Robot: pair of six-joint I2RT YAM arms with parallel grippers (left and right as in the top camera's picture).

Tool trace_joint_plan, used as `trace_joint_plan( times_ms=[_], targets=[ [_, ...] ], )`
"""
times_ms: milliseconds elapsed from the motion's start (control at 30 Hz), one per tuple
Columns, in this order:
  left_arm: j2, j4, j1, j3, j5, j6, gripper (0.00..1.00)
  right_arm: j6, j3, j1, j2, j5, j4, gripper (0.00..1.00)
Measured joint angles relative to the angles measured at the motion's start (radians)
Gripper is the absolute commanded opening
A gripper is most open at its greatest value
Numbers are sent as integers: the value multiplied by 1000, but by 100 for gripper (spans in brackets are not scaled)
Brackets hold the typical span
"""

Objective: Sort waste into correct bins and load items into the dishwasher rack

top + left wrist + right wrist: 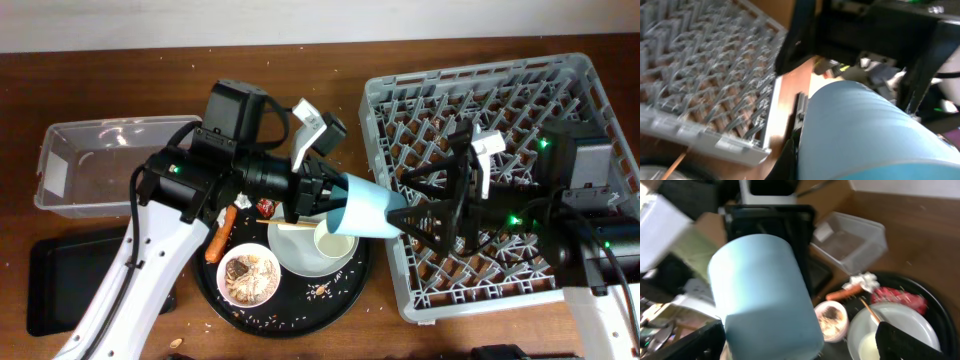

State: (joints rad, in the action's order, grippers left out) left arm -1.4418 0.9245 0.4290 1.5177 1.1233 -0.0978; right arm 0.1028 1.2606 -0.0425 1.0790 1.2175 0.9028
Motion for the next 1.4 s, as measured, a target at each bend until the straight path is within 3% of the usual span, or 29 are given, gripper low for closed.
trace_joint_plan(
  times_ms=[33,67,167,267,300,333,433,533,633,667,767,867,967,1033,1167,1300,1400],
  targets=[
    [0,-22,0,0,45,-8,0,6,0,0,0,55,-24,87],
    [0,-32,0,0,99,-12,0,10,0,0,0,117,-51,75],
    [0,-83,0,0,152,-15,0,13,0,-44,0,198,-54,63],
    [4,-87,-7,-1,171,-30,1,12,1,-122,1,148,-77,54],
    [4,-85,-12,-1,171,-39,43,9,6,-129,0,127,-78,51],
    [4,-85,-13,-1,170,-42,99,7,6,-130,-3,113,-77,47],
    [0,-103,-14,-1,95,-34,99,-63,6,-142,-19,27,-61,44],
    [-4,-106,-32,-1,-19,-33,99,-132,11,119,-53,-7,57,44],
    [0,-93,-35,-1,-14,-32,99,-158,10,446,-26,-277,248,45],
    [0,-84,-36,-1,-12,-33,99,-180,8,573,-23,-449,299,45],
    [0,-57,-36,-1,-15,-33,99,-332,7,706,7,-892,351,46],
    [0,-6,-36,-1,-41,-33,99,-390,5,707,166,-1069,355,46],
    [0,-2,-36,-1,-58,-33,99,-406,6,707,345,-1098,362,79],
    [0,5,-36,-1,-93,-33,99,-381,4,696,429,-1073,361,82],
    [0,147,-35,5,-365,4,99,-365,72,667,306,-1014,340,83],
    [0,264,-7,-5,-715,94,99,-311,110,485,77,-845,350,88],
    [-24,225,104,-125,-909,216,75,-296,110,326,41,-796,372,88]
  ],
)
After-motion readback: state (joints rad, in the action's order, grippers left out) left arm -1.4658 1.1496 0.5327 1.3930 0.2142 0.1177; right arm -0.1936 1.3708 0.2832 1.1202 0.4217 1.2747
